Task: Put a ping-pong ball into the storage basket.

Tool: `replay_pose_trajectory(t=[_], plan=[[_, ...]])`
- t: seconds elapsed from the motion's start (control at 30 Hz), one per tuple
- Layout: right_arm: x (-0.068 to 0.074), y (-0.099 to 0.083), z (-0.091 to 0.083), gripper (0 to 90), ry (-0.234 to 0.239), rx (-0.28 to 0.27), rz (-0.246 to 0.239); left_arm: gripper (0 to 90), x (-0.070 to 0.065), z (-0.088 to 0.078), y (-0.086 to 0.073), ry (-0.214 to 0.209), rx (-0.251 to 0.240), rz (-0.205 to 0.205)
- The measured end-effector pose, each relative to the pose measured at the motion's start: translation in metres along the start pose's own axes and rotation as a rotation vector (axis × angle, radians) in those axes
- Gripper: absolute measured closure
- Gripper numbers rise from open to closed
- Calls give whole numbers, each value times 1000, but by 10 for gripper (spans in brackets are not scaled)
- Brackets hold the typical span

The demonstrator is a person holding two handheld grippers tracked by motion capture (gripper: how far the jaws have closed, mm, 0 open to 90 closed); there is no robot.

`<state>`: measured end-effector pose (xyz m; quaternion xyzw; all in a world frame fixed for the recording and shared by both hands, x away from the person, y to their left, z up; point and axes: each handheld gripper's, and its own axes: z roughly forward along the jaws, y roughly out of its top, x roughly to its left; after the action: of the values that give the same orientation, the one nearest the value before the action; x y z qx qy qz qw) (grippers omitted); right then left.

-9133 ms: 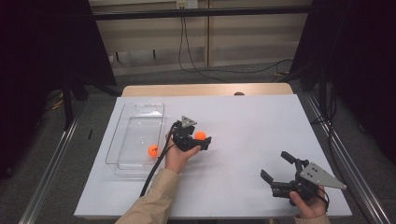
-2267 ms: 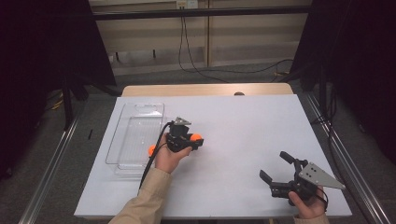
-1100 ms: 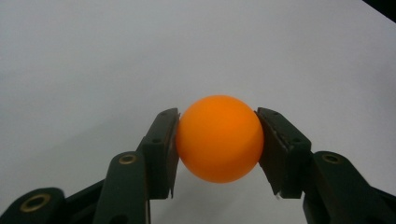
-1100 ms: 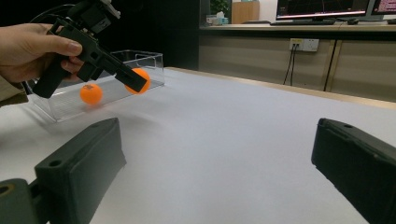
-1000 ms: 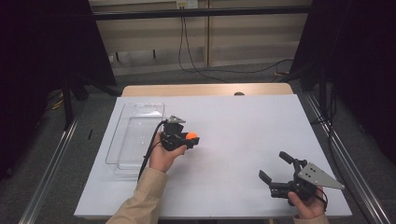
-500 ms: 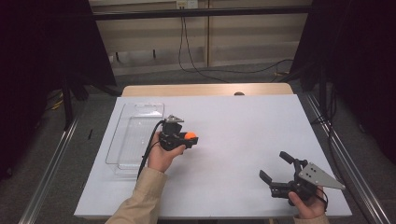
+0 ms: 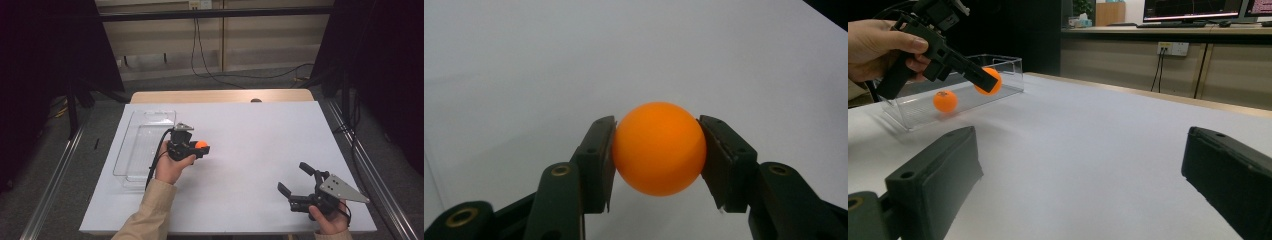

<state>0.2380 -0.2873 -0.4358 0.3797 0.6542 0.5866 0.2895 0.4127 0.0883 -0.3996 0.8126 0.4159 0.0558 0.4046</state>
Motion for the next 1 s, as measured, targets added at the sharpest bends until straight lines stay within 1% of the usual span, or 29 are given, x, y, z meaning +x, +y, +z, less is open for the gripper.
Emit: replay_pose_trajectory(t=[0.07,0.17,0.27,0.33,0.63,0.7,0.9,0.93,1.0], plan=[[0,0,0,16,2,0,1,509,1,0,0,2,-3,-6],[0,0,0,16,2,0,1,509,2,-2,0,2,0,-4],[0,0,0,16,1,-1,2,509,2,-3,0,1,-7,-14],[0,0,0,16,1,0,2,509,3,-4,0,0,-2,-12],[0,0,0,17,3,0,1,509,5,-7,1,5,-8,-24],[0,0,0,17,4,0,1,509,6,-8,1,4,-5,-18],[0,0,0,17,3,0,1,509,8,-10,1,9,-6,-19],[0,0,0,17,3,0,1,509,7,-10,1,9,-13,-27],[0,0,0,17,3,0,1,509,8,-11,2,12,-11,-24]])
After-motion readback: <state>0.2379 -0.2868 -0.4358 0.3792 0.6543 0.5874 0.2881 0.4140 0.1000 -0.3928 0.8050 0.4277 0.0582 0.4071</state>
